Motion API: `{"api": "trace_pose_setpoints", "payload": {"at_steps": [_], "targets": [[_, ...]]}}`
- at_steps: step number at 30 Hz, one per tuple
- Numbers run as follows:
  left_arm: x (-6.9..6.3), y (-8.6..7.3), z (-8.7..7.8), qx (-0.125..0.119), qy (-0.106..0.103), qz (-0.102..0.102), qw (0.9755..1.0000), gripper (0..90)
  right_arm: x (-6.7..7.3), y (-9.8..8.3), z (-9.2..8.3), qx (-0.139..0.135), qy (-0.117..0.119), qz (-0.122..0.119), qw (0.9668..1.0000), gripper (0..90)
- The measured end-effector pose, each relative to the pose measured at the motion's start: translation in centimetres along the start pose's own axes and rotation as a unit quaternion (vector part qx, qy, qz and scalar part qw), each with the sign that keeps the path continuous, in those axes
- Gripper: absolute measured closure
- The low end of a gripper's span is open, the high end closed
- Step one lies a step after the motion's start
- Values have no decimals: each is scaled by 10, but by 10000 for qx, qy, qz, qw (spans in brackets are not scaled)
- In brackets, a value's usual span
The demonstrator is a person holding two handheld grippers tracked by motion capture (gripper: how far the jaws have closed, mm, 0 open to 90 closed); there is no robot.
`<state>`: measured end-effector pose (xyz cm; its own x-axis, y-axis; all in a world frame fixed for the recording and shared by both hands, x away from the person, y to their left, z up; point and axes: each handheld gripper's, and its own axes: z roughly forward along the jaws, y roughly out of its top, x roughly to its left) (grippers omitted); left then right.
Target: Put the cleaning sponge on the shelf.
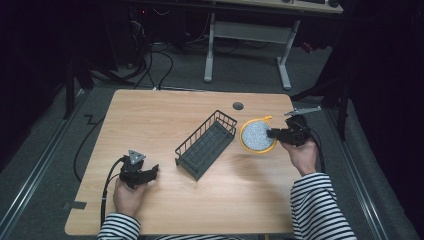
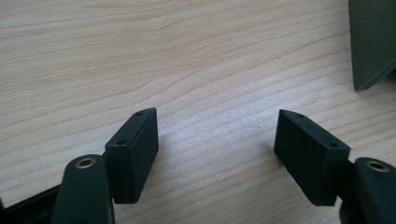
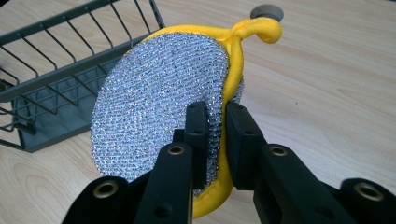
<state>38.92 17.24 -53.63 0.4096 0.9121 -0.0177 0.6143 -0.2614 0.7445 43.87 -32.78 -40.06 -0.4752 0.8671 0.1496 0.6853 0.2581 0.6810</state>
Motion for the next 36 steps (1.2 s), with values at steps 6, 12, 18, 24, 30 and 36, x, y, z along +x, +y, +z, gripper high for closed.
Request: {"api": "trace_pose_setpoints", "payload": {"at_steps": [6,12,18,24,30,36], "targets": [[0,0,0,0,0,-1,10000,312,8,13,-4,-87,61,-115,9999,805],[0,0,0,0,0,-1,10000,312,16,25,-4,-113,140,-256,9995,805],[0,0,0,-2,5,0,10000,311,28,39,-3,-194,221,-375,9989,804],[0,0,0,-1,8,4,10000,308,37,53,3,-206,282,-476,9983,804],[0,0,0,0,9,6,10000,308,44,63,9,-220,295,-543,9978,804],[0,0,0,0,5,2,10000,309,53,73,16,-204,315,-640,9972,803]]}}
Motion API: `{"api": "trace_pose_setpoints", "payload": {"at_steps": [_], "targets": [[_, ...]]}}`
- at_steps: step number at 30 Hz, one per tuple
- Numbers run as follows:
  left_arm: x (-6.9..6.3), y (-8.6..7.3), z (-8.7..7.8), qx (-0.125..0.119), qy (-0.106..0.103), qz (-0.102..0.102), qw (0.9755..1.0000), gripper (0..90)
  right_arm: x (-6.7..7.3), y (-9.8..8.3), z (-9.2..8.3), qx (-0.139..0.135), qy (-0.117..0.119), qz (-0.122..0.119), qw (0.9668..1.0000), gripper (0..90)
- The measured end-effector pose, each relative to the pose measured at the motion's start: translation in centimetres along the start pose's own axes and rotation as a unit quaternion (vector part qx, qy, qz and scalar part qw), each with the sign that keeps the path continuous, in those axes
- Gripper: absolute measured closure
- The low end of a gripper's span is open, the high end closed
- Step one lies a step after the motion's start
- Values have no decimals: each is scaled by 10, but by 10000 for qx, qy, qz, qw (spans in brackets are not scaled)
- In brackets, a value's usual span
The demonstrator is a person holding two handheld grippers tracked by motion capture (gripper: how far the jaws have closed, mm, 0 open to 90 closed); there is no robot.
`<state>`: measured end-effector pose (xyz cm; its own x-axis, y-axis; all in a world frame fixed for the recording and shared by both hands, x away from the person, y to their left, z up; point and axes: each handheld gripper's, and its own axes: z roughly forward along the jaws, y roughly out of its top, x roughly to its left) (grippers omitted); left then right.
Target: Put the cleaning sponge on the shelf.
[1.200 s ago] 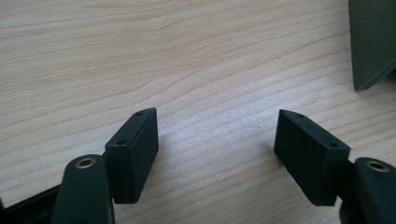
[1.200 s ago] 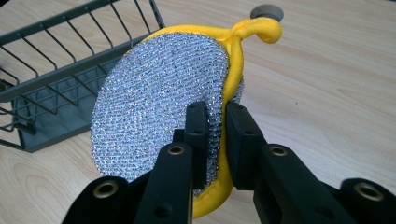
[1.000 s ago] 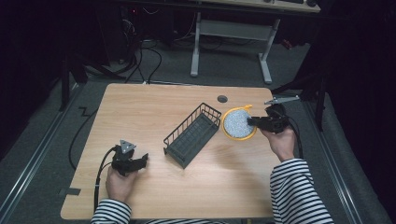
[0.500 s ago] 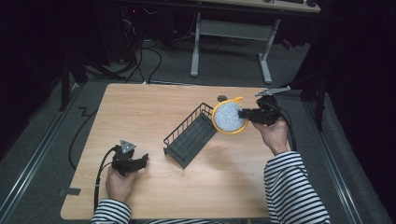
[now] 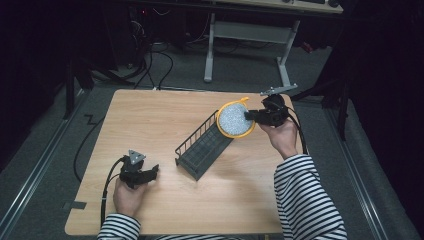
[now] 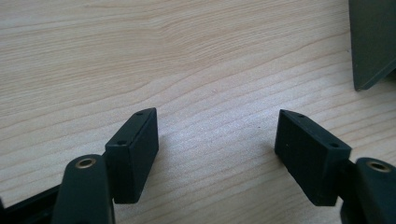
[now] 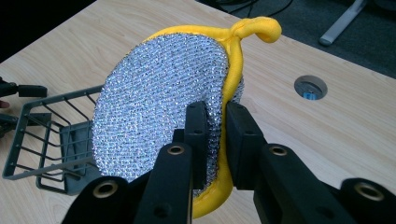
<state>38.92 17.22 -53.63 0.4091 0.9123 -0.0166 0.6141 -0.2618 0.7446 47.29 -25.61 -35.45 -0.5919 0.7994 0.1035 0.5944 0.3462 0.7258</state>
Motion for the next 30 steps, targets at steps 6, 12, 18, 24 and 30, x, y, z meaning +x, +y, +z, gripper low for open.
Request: {"api": "trace_pose_setpoints", "payload": {"at_steps": [6,12,18,24,30], "targets": [[0,0,0,-1,-2,-3,10000,310,8,11,10,34,63,-71,9999,802],[0,0,0,2,-9,-4,10000,310,14,18,24,132,126,-137,9997,801],[0,0,0,9,-15,-4,10000,310,19,22,36,214,173,-185,9995,799],[0,0,0,7,-16,-6,10000,309,23,24,46,284,227,-217,9991,798],[0,0,0,1,-13,-11,10000,310,27,26,58,378,268,-242,9986,796]]}}
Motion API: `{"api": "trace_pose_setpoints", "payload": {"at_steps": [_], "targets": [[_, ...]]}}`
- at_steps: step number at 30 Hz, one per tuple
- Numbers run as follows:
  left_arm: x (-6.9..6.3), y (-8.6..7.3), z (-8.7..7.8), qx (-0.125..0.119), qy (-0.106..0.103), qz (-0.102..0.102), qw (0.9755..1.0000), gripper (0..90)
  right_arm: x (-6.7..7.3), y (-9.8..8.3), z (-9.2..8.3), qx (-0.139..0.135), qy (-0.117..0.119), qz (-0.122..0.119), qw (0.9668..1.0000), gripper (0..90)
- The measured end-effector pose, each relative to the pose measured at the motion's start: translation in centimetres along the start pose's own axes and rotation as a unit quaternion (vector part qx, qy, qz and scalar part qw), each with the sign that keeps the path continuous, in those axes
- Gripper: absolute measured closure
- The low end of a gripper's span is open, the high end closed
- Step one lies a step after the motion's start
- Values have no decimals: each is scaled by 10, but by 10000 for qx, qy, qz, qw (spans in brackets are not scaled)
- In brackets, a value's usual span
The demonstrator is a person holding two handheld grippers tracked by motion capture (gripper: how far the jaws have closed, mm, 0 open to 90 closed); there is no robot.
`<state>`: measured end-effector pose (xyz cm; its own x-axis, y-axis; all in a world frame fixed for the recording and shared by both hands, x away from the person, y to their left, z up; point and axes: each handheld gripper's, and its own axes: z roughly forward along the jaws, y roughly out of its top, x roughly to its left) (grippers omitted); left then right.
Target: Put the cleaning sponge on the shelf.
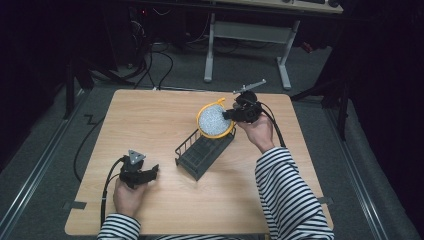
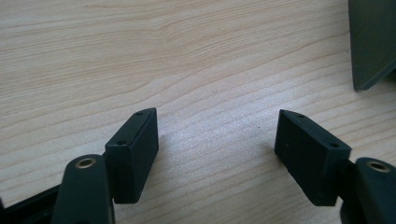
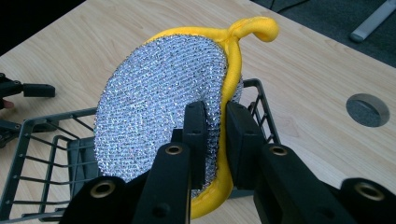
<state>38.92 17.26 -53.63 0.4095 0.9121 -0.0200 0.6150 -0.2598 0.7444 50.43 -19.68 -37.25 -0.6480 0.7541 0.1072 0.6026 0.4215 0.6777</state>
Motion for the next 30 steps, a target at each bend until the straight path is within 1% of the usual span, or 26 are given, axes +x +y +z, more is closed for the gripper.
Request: {"api": "trace_pose_setpoints", "payload": {"at_steps": [3,4,8,11,17,19,21,22,24,26,29,30], "targets": [[0,0,0,-2,-3,-2,10000,309,0,0,10,105,-27,-17,9999,795],[0,0,0,-2,-3,-2,10000,309,0,0,10,105,-27,-17,9999,795],[0,0,0,-3,-7,-7,10000,309,0,0,19,186,-39,-39,9998,794],[0,0,0,-3,-7,-6,10000,310,1,0,24,234,-120,-119,9996,792],[0,0,0,2,-12,-6,10000,309,-1,-3,33,337,-289,-182,9988,789],[0,0,0,2,-14,-7,10000,309,-1,-3,36,351,-279,-179,9988,790],[0,0,0,0,-14,-8,10000,309,-2,-3,38,342,-283,-221,9988,791],[0,0,0,0,-14,-8,10000,309,-1,-3,39,342,-255,-202,9989,793],[0,0,0,0,-15,-10,10000,309,-1,-3,38,295,-139,-149,9994,797],[0,0,0,2,-14,-6,10000,309,-1,-2,36,194,-81,-167,9996,798],[0,0,0,2,-12,-5,10000,309,0,-2,32,87,-106,-184,9997,798],[0,0,0,2,-12,-5,10000,309,0,-1,31,42,-108,-234,9997,798]]}}
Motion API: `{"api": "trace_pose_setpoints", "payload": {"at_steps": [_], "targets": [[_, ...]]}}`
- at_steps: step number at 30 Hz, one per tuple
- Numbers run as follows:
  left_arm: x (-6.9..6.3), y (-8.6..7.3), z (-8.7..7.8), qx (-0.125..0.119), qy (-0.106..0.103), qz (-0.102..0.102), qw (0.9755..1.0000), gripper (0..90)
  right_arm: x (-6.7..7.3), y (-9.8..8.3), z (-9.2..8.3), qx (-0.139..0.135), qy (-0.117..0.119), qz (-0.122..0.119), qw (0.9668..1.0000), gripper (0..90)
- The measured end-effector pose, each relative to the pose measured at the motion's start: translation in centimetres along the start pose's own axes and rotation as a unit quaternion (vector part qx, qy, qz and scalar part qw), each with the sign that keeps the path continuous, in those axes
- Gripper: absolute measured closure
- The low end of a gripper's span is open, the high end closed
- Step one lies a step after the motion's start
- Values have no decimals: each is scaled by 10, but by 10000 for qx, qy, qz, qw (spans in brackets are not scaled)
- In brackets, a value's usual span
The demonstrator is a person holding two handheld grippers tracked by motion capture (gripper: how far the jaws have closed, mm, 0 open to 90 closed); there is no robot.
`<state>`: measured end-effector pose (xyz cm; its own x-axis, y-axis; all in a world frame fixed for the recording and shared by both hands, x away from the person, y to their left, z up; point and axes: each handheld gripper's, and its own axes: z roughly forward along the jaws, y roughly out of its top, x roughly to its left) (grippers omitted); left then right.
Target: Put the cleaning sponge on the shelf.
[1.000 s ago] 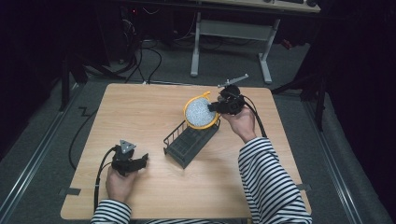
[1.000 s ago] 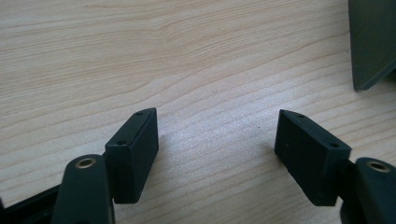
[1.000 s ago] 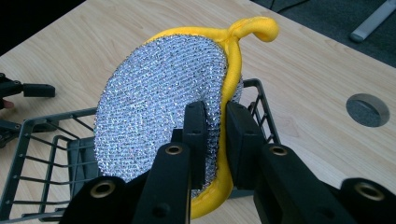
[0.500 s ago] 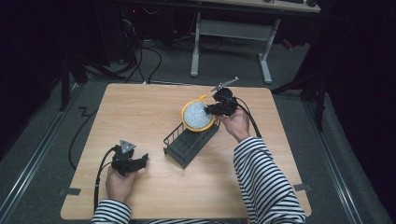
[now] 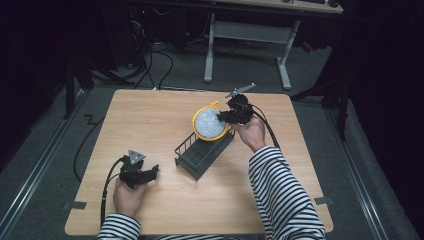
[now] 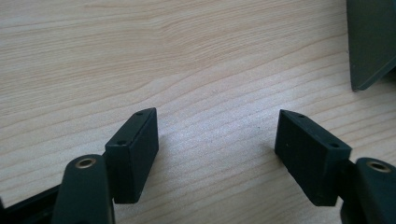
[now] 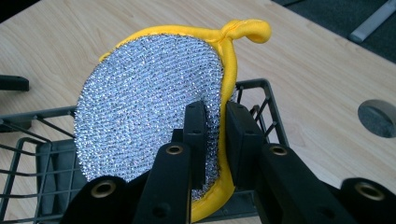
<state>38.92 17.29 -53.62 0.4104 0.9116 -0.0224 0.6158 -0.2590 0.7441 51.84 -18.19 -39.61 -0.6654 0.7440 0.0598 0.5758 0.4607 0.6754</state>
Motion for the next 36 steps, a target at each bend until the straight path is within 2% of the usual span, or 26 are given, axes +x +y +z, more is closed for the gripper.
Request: {"api": "trace_pose_setpoints", "payload": {"at_steps": [4,14,18,21,22,26,27,28,31,36], "targets": [[0,0,0,-4,4,-1,10000,308,0,0,1,-28,10,14,10000,797],[0,0,0,-2,-2,-1,10000,308,-3,-4,18,342,-166,-48,9993,794],[0,0,0,0,-2,0,10000,308,-4,-6,21,414,-129,23,9991,796],[0,0,0,-1,1,-1,10000,308,-6,-8,22,538,-131,-50,9985,801],[0,0,0,-1,0,0,10000,308,-5,-9,23,593,-134,9,9981,802],[0,0,0,0,0,-1,10000,308,-8,-13,25,700,-126,-16,9975,802],[0,0,0,-2,4,0,10000,308,-8,-14,26,750,-151,-47,9971,867],[0,0,0,-3,3,0,10000,308,-8,-15,27,814,-222,-137,9963,882],[0,0,0,-6,5,-1,10000,309,-8,-19,28,880,-170,46,9960,834],[0,0,0,-3,11,4,10000,308,-10,-20,20,671,-112,132,9976,695]]}}
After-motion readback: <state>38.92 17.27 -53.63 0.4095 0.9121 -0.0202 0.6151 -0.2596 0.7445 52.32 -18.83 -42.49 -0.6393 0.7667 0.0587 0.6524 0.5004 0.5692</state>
